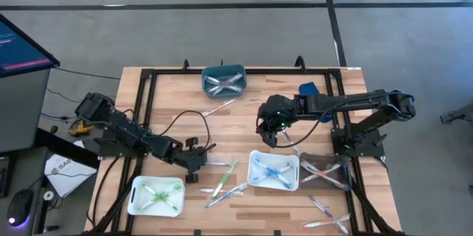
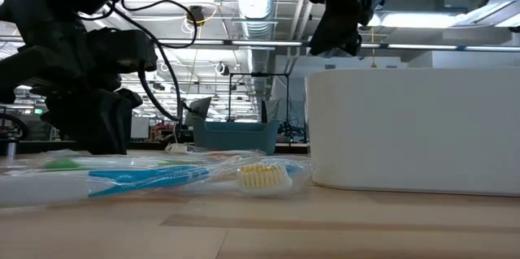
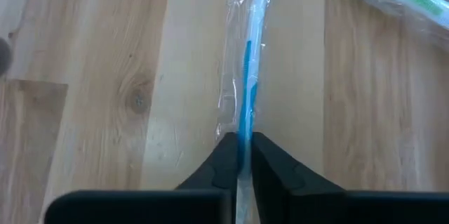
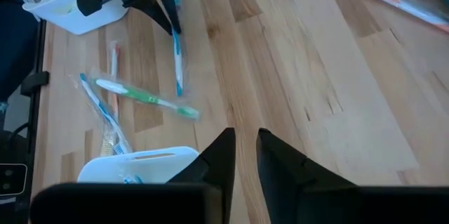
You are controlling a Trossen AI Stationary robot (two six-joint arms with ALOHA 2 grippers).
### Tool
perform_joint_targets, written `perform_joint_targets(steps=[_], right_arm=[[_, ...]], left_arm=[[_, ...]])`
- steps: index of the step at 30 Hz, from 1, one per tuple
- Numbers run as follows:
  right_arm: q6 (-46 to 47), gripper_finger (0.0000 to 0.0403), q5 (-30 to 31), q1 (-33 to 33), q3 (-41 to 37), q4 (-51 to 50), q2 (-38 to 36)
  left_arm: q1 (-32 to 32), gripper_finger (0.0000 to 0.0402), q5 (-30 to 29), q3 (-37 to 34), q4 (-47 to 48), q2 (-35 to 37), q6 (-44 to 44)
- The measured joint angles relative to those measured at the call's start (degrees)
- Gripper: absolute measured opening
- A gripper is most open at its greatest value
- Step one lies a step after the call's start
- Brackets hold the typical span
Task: Pick & Place Toothbrushes
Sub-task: Put the blue toothbrush into the top white bin
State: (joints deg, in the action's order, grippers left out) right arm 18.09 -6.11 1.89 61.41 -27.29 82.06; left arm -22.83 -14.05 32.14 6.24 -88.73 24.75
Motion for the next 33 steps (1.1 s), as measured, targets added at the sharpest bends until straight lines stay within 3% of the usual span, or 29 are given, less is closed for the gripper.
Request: perform_joint_targets(steps=[16,20,28,33], right_arm=[[1.0,0.0062,-6.0,-1.1,0.5,7.2,0.0],[0.3,0.0097,-6.0,-1.1,1.6,7.4,0.0],[-2.2,0.0206,-6.3,-1.2,3.1,7.3,0.0],[-2.6,0.0242,-6.5,-1.2,3.1,7.1,0.0]], left_arm=[[1.6,0.0009,0.5,5.8,9.3,4.3,-3.1],[2.9,0.0008,0.6,8.1,9.5,5.0,-3.1],[8.8,0.0008,2.5,17.9,10.1,5.0,-1.6],[14.3,0.0008,7.4,25.3,15.4,4.4,1.5]])
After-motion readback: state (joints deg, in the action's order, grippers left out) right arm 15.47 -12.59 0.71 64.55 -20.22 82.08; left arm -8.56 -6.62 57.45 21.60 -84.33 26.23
